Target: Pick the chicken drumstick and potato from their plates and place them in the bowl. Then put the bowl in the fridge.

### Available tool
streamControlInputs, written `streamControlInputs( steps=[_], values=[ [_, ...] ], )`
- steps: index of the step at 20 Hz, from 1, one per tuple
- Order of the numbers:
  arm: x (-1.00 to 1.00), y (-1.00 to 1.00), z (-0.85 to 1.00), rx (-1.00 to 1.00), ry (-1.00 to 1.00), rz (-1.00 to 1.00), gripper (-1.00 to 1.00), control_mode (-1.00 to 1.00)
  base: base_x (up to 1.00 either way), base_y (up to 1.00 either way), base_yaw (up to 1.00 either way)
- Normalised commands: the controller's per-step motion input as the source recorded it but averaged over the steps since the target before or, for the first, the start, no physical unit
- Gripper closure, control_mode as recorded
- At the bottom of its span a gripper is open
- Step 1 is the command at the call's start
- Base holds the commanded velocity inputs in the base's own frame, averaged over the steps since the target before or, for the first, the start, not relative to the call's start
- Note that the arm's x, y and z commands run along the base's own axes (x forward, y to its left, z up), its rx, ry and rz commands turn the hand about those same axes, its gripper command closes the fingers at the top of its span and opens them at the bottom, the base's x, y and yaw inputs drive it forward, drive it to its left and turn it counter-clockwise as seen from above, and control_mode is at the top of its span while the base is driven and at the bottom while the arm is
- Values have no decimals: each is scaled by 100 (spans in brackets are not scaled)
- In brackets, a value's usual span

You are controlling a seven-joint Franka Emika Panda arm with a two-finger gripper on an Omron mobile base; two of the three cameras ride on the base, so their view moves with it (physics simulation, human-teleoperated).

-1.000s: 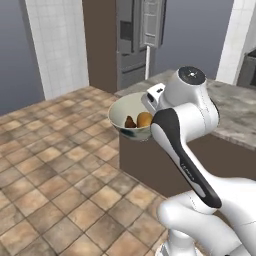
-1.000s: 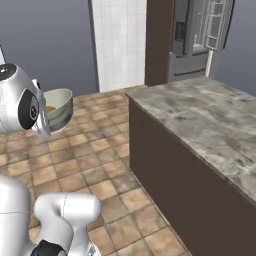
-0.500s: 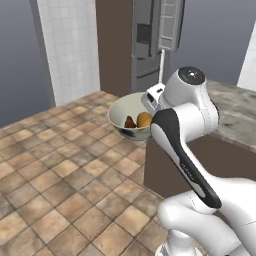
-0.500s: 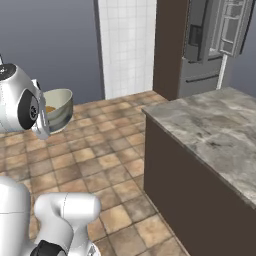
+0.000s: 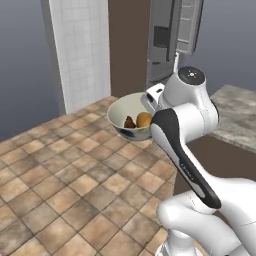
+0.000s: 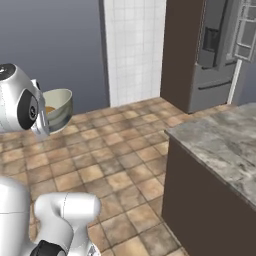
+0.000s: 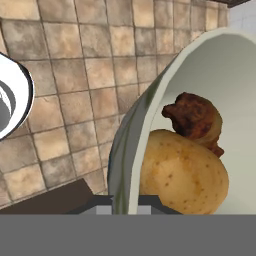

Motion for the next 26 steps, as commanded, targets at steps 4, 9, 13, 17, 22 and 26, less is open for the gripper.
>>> streamControlInputs(
  steps=[4, 9, 13, 17, 22, 26],
  values=[
    [0, 0, 0, 0, 0, 0, 100, 100, 89, 36, -16],
    [0, 0, 0, 0, 0, 0, 100, 100, 81, 36, -27],
    [0, 0, 0, 0, 0, 0, 100, 100, 70, 38, -41],
    [0, 0, 0, 0, 0, 0, 100, 100, 65, 37, -46],
    [0, 0, 0, 0, 0, 0, 100, 100, 62, 37, -49],
    [0, 0, 0, 0, 0, 0, 100, 100, 61, 36, -51]
  ],
)
